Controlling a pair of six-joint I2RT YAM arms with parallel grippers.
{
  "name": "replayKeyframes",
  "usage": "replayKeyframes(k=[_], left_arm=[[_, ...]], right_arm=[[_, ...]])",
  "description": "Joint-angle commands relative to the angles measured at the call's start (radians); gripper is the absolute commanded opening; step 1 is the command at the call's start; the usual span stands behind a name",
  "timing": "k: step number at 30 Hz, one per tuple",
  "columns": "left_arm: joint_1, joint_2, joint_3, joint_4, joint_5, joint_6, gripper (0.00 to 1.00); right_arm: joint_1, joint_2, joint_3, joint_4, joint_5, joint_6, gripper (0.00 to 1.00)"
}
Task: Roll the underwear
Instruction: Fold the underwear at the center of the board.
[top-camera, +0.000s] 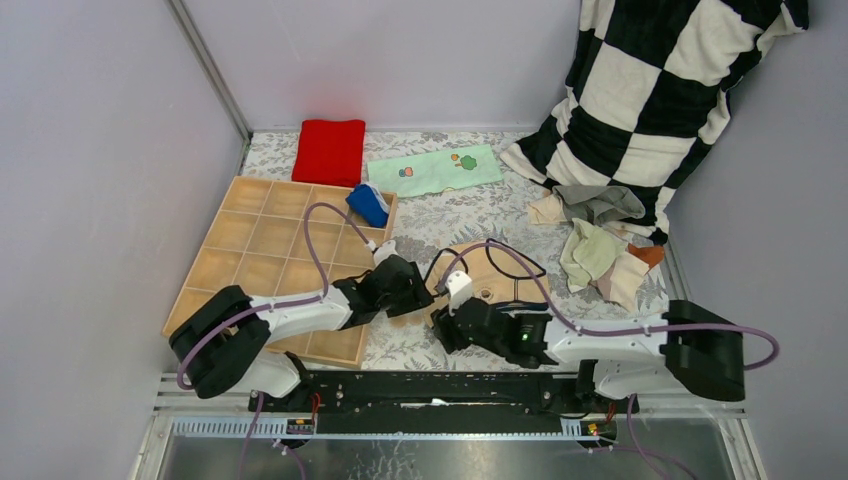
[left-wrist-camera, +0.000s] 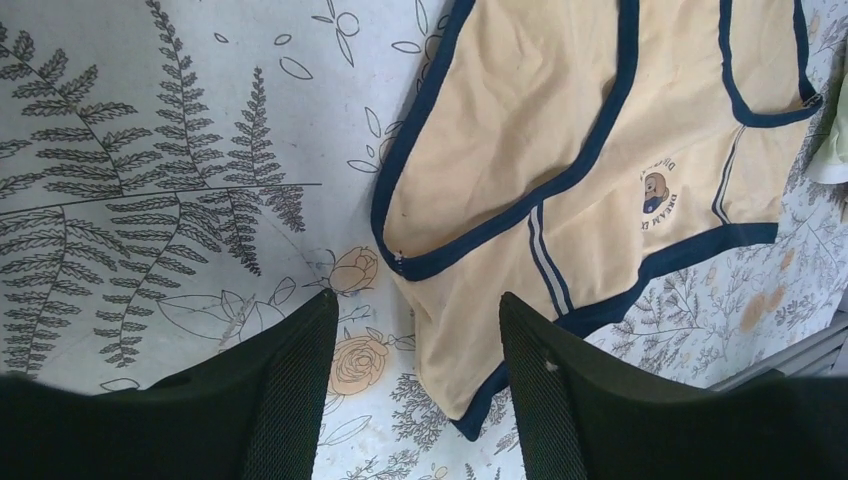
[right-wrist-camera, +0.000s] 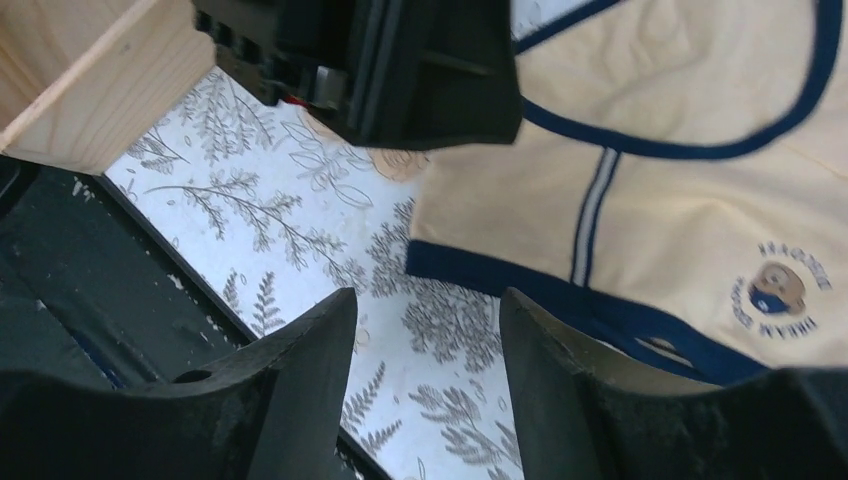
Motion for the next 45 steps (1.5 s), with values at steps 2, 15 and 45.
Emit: replayKeyframes(k=[2, 15, 45], left_arm=[[0.002, 0.012, -0.016, 0.024, 0.010, -0.038, 0.65], [0.003, 0.037, -0.034, 0.065, 0.040, -0.059, 0.60], [0.002, 0.030, -0.049, 0.064, 0.040, -0.056, 0.32]], right_arm=[[0.033, 0.100, -0.007, 0.340, 0.084, -0.114, 0.63], [0.098, 0.219, -0.058, 0.477, 0.140, -0.291, 0.58], [0.112, 0.365, -0.057, 0.476, 0.312, -0.272, 0.17]])
